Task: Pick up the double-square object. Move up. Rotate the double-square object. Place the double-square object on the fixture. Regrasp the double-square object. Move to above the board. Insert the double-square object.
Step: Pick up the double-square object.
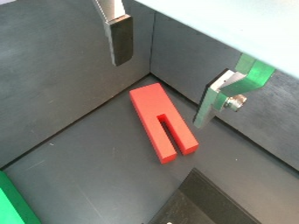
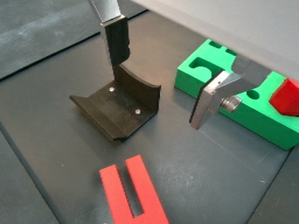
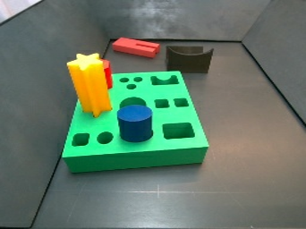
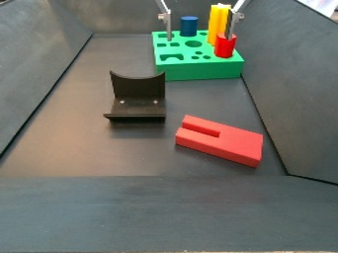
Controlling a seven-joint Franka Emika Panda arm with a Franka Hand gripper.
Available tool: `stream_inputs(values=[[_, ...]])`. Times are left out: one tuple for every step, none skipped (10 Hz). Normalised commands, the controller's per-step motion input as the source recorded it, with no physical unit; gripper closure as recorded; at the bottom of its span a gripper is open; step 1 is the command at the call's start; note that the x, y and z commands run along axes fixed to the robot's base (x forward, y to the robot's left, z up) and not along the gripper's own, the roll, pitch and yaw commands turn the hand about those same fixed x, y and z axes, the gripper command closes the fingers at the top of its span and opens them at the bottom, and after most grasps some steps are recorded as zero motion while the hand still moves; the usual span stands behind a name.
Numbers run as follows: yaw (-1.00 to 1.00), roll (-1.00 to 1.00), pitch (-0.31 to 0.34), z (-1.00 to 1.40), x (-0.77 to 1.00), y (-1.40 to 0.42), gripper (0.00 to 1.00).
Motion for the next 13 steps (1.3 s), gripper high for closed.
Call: stream_inputs(values=[[0.0, 0.0, 0.0, 0.0, 0.0, 0.04, 0.0], [0.2, 0.14, 0.043, -0.13, 0.08, 0.16, 0.0], [0.63, 0.09, 0.029, -0.21, 0.19, 0.29, 0.0], [0.75, 0.03, 0.0, -0.35, 0.03, 0.31, 0.0], [0.89, 0.0, -0.013, -0.53, 0.0, 0.22, 0.0], [0.91, 0.0, -0.019, -0.55, 0.0, 0.25, 0.0], [0.94, 0.0, -0.049, -0.6, -0.05, 0.22, 0.0], [0.96, 0.0, -0.067, -0.62, -0.09, 0.19, 0.0], [0.85, 0.01, 0.0, -0.58, 0.0, 0.28, 0.0], [0.73, 0.0, -0.01, -0.67, 0.01, 0.39, 0.0], [0.7, 0.01, -0.01, -0.66, 0.0, 0.42, 0.0], [0.76, 0.0, -0.034, -0.73, 0.0, 0.39, 0.0], [0.78, 0.0, -0.05, -0.75, 0.0, 0.38, 0.0]])
